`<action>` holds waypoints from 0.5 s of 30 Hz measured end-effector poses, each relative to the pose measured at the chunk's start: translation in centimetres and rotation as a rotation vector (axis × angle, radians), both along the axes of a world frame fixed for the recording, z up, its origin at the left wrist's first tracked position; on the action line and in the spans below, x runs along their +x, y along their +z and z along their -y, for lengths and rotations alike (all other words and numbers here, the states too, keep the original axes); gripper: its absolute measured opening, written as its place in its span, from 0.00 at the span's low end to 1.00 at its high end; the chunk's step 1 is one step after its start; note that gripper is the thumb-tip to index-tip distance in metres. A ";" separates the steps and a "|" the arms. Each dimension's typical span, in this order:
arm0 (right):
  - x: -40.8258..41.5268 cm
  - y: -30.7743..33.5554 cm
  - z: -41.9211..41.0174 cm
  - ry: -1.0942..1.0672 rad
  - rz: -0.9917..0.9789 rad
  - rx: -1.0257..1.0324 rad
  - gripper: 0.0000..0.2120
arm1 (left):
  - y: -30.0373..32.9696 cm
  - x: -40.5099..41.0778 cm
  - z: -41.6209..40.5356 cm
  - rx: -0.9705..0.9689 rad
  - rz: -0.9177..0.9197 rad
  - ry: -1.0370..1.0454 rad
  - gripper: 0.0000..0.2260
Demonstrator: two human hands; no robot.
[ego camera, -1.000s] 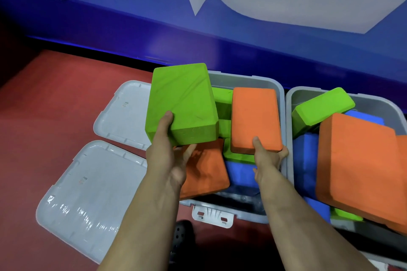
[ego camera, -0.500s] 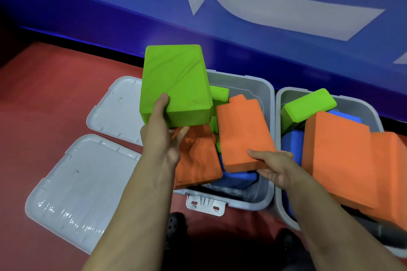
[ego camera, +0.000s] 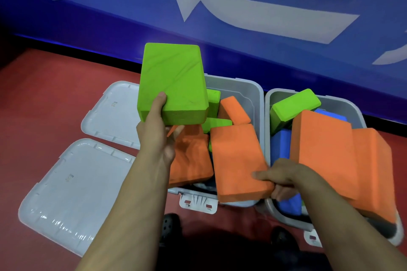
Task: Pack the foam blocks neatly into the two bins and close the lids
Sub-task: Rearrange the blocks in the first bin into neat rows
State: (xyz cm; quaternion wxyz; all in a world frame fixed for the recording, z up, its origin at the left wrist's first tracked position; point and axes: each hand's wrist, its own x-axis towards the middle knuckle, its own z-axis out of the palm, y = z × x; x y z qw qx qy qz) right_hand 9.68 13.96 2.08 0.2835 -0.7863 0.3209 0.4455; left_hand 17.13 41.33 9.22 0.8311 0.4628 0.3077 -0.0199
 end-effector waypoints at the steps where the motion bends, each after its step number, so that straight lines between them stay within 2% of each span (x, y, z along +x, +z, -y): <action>1: 0.9 0.2 0.1 0.050 0.057 -0.087 0.30 | 0.0 0.1 0.2 0.004 0.004 0.002 0.15; 4: 3.6 1.1 0.0 0.174 0.088 -0.246 0.31 | -0.2 0.5 0.5 0.014 0.015 0.005 0.16; 8: 6.1 3.3 -0.4 0.314 -0.168 -0.166 0.32 | -0.4 1.0 0.4 0.007 0.007 0.004 0.15; 9: 6.9 3.4 -0.3 0.333 -0.170 -0.161 0.31 | -0.6 1.2 0.2 0.003 0.002 0.012 0.15; 11: 8.7 2.8 0.1 0.343 0.039 -0.247 0.26 | -0.7 1.3 -0.1 -0.008 0.002 0.027 0.16; 13: 11.4 1.4 0.0 0.368 0.396 -0.419 0.23 | -0.8 1.5 -0.2 -0.005 0.005 0.035 0.16; 15: 14.1 0.2 -2.1 0.400 0.661 -0.391 0.21 | -1.0 1.7 -0.3 0.026 0.021 0.034 0.16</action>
